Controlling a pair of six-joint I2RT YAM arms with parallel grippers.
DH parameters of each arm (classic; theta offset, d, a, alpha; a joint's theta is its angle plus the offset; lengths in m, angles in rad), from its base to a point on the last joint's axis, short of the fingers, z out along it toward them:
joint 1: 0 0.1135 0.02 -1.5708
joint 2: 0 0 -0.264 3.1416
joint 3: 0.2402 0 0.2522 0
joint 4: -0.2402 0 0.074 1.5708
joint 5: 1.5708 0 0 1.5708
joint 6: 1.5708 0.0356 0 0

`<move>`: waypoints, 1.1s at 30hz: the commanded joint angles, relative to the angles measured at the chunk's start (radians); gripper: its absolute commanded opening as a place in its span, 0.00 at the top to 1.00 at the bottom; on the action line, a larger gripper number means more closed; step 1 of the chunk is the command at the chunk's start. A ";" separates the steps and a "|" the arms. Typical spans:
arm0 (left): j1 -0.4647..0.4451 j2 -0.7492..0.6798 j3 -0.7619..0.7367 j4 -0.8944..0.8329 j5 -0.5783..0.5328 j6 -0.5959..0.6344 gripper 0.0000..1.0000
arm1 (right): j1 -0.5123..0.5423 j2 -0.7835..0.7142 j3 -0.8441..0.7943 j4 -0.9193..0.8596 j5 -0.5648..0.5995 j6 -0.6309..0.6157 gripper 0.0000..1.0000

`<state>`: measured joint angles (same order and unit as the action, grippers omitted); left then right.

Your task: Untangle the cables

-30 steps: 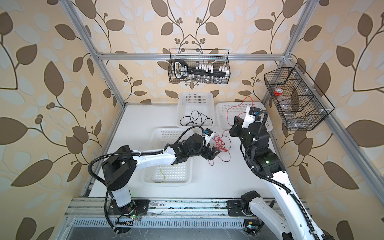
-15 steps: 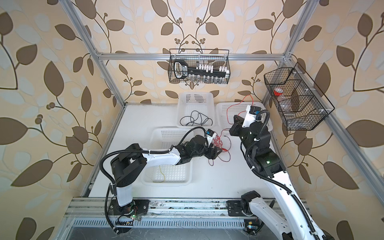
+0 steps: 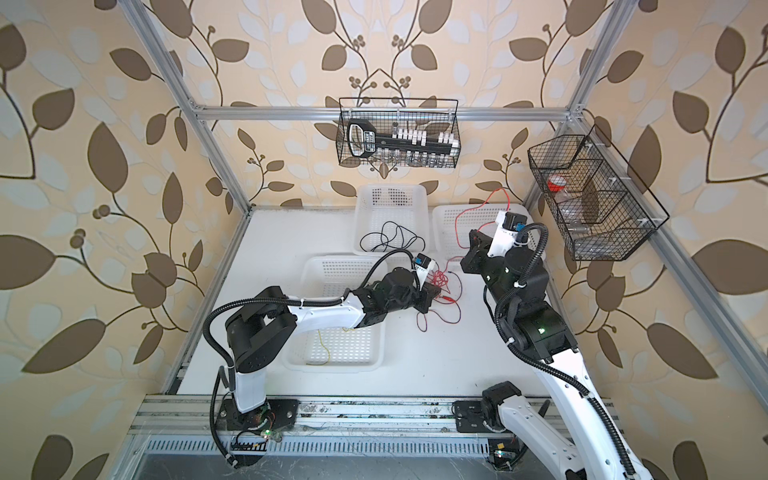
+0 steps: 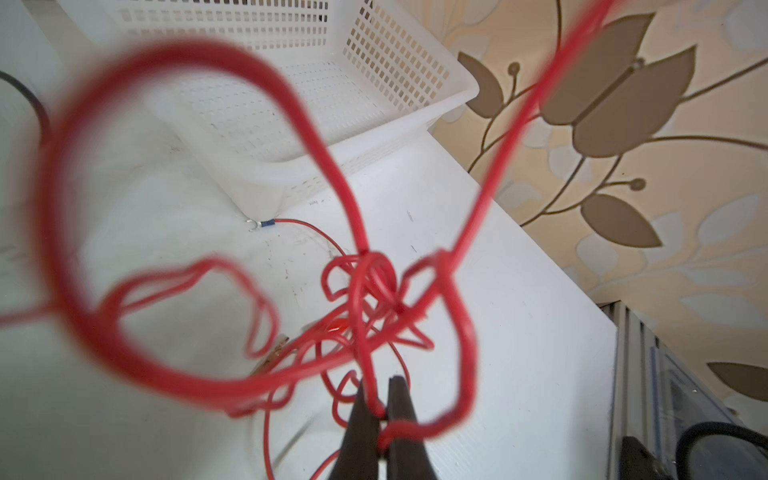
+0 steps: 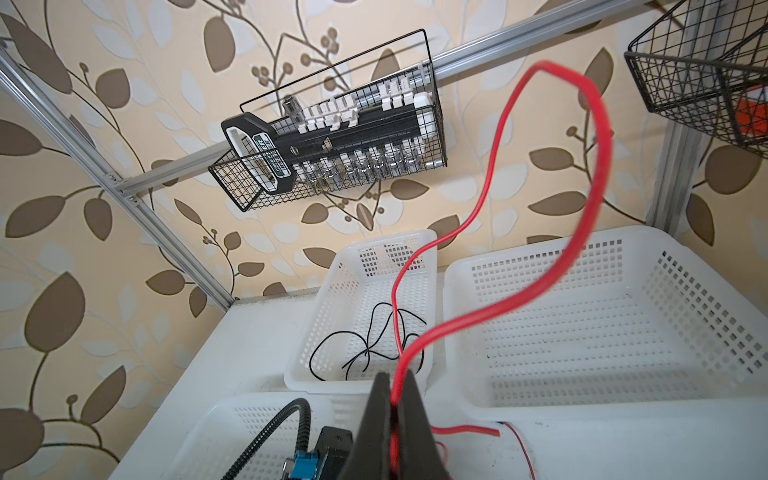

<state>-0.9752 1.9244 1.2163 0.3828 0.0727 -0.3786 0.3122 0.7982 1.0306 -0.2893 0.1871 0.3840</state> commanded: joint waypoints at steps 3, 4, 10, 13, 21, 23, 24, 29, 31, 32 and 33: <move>-0.008 -0.032 0.034 -0.050 -0.034 0.022 1.00 | 0.003 -0.017 0.017 -0.001 0.053 -0.017 1.00; -0.008 -0.041 0.035 -0.070 -0.037 0.028 1.00 | 0.003 -0.017 0.013 -0.003 0.069 -0.022 1.00; -0.002 -0.127 0.048 -0.280 -0.158 0.043 1.00 | 0.000 0.005 -0.024 -0.026 0.224 -0.049 1.00; 0.008 -0.187 0.046 -0.378 -0.209 0.058 1.00 | -0.016 0.010 -0.063 -0.018 0.234 -0.044 1.00; 0.057 -0.329 0.083 -0.584 -0.302 0.076 1.00 | -0.069 0.033 -0.160 -0.017 0.275 -0.028 1.00; 0.083 -0.367 0.079 -0.617 -0.327 0.064 1.00 | -0.080 0.037 -0.177 -0.025 0.292 -0.027 1.00; 0.099 -0.389 0.072 -0.628 -0.338 0.061 1.00 | -0.086 0.040 -0.184 -0.029 0.300 -0.025 1.00; 0.189 -0.494 0.011 -0.666 -0.395 0.044 1.00 | -0.097 0.041 -0.217 -0.033 0.308 -0.008 1.00; 0.224 -0.545 -0.016 -0.674 -0.402 0.036 1.00 | -0.097 0.043 -0.223 -0.025 0.302 -0.002 1.00; 0.234 -0.561 -0.028 -0.676 -0.408 0.037 1.00 | -0.098 0.045 -0.222 -0.022 0.297 -0.002 1.00; 0.242 -0.576 -0.037 -0.681 -0.422 0.041 1.00 | -0.098 0.047 -0.221 -0.018 0.296 -0.001 1.00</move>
<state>-0.7788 1.4189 1.2022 -0.2516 -0.2226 -0.3168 0.2291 0.8459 0.8257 -0.3077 0.4232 0.3817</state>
